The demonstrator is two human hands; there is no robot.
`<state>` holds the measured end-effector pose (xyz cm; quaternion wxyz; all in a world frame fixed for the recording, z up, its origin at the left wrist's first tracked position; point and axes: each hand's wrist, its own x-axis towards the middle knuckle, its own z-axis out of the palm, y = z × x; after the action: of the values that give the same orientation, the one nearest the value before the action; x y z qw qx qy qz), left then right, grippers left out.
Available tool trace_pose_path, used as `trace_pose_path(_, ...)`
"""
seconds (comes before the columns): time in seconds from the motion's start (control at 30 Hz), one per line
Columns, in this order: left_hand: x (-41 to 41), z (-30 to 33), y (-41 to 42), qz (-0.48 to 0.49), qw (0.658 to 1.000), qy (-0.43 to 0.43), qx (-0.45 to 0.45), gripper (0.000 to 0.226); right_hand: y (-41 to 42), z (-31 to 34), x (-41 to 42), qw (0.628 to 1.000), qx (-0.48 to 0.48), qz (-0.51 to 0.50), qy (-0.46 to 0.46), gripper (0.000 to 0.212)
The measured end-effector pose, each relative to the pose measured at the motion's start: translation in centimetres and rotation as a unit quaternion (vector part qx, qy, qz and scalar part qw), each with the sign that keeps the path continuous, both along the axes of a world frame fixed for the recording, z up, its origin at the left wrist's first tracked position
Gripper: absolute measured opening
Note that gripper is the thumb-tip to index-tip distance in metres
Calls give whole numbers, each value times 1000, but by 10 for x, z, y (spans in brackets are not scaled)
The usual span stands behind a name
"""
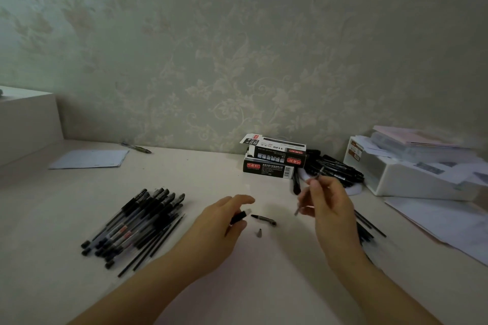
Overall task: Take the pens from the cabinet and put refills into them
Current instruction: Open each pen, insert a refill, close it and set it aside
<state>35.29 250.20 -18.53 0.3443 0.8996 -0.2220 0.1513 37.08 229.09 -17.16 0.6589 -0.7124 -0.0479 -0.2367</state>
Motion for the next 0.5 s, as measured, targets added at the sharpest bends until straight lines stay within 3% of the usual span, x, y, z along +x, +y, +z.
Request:
trace_pose_path(0.1, 2, 1, 3, 18, 1000, -15, 19, 31, -19, -1, 6, 975, -196, -104, -19, 8)
trace_pose_path(0.23, 3, 1, 3, 21, 999, -22, 32, 26, -44, -4, 11, 896, -405, -184, 10, 13)
trace_pose_path(0.33, 3, 0, 4, 28, 999, -21, 38, 25, -56, -7, 15, 849, -474, -227, 59, 19)
trace_pose_path(0.5, 5, 0, 5, 52, 998, -14, 44, 22, -60, -12, 18, 818, -518, -226, 102, 26)
